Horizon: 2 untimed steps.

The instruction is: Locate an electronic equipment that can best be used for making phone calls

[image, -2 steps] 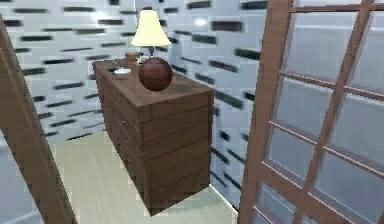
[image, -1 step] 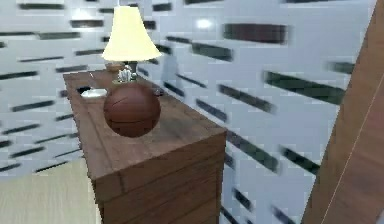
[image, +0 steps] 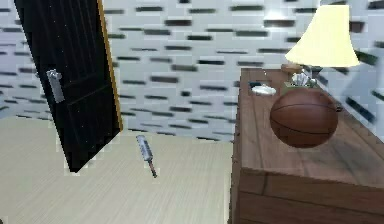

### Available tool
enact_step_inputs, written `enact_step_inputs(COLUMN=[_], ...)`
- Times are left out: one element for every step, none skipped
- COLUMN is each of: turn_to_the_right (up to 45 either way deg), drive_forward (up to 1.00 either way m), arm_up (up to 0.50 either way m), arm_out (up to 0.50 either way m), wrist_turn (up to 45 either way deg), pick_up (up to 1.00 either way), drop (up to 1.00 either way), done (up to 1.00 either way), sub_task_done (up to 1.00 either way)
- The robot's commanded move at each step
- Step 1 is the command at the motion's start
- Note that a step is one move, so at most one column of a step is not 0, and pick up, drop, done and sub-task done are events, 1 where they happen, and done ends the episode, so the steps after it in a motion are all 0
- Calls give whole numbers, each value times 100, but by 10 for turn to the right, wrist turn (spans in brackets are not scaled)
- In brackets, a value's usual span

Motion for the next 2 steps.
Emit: enact_step_inputs(turn_to_the_right=[-150,0], drive_forward=[0,55], arm_up=[0,0], arm_out=[0,0], wrist_turn=[0,0], pick_up=[0,0], drop=[0,0], done=[0,0], sub_task_done=[0,0])
